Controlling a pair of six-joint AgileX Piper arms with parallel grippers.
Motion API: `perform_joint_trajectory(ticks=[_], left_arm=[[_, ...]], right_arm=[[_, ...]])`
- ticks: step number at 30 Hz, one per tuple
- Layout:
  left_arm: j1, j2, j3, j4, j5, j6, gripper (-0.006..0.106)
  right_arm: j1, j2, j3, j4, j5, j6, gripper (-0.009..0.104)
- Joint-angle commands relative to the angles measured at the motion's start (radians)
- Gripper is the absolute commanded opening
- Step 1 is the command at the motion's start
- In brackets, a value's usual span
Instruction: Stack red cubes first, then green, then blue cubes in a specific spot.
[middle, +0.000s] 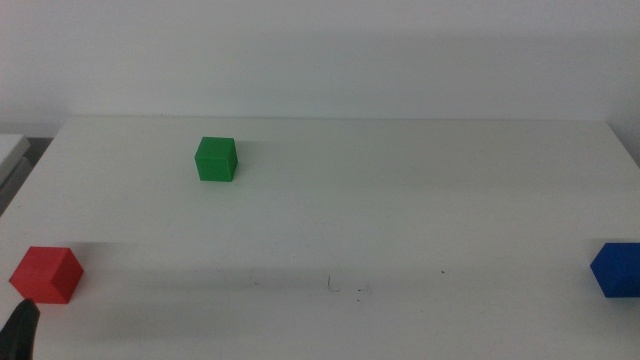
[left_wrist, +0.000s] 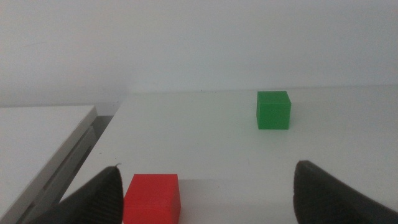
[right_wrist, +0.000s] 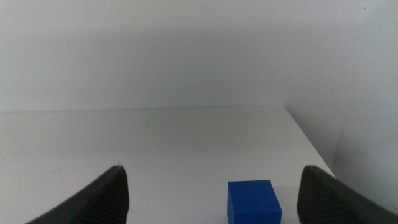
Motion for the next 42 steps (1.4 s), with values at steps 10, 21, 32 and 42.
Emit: perform_joint_trajectory(ticks=[10, 21, 32, 42], left_arm=[[-0.008, 0.418, -0.474, -0.009, 0.405, -0.057, 0.094], [-0.008, 0.998, -0.964, 0.049, 0.93, -0.086, 0.094], [0.229, 1.306, -1.021, -0.098, 0.85, 0.225, 0.094], [0.28, 1.554, -1.021, -0.143, 0.652, 0.419, 0.094]], right_arm=[[0.004, -0.004, 0.003, -0.007, -0.011, -0.01, 0.093], [0.004, -0.004, 0.003, -0.007, -0.011, -0.01, 0.093], [0.004, -0.004, 0.003, -0.007, -0.011, -0.01, 0.093], [0.004, -0.004, 0.003, -0.007, -0.011, -0.01, 0.093]])
